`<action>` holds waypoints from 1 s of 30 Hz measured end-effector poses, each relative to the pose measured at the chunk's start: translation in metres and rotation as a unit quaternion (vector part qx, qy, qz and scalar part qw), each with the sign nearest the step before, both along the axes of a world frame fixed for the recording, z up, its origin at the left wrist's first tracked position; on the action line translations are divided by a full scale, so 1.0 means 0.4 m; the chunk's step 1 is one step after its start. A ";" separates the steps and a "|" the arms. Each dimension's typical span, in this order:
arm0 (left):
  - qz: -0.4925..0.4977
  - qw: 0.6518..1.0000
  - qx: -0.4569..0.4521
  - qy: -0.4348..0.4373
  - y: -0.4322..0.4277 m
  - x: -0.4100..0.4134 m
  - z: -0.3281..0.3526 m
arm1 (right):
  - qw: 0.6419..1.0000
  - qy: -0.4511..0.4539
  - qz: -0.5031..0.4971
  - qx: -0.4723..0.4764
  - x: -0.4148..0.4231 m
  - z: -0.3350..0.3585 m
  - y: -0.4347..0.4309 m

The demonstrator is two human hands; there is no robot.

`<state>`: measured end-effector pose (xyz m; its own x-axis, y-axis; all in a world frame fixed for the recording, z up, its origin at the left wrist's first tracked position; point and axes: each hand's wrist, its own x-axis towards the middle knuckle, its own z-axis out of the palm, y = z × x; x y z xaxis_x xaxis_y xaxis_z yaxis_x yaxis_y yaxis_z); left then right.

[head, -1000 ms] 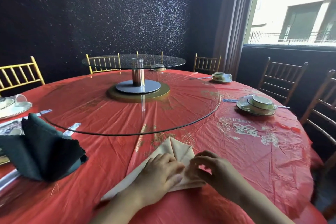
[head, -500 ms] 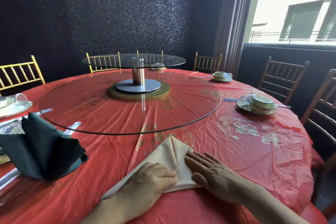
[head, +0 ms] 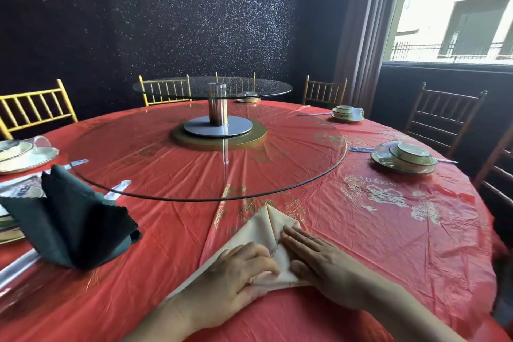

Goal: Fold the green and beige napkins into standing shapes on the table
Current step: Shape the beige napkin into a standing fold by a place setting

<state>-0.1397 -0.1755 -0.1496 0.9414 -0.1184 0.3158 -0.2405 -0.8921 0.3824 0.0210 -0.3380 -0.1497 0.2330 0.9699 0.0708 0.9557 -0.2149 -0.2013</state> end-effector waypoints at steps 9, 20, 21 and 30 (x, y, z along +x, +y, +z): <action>-0.007 0.996 0.090 -0.026 0.004 -0.013 -0.014 | 0.998 -0.036 -0.011 -0.053 -0.021 0.020 -0.003; 0.025 0.976 0.194 0.093 -0.013 -0.052 0.005 | 0.992 -0.065 -0.077 -0.081 0.004 0.008 -0.008; 0.013 0.981 0.177 0.078 -0.018 -0.052 0.007 | 0.992 -0.054 -0.084 -0.081 0.007 0.009 -0.009; 0.048 0.969 0.232 0.077 -0.002 -0.057 -0.007 | 0.987 -0.094 -0.128 -0.028 -0.047 0.027 0.060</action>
<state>-0.1623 -0.1763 -0.1523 0.9869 -0.1235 0.1038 -0.1200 -0.9920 -0.0396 0.0021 -0.3138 -0.1390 0.4587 0.8846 0.0839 0.8880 -0.4598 -0.0069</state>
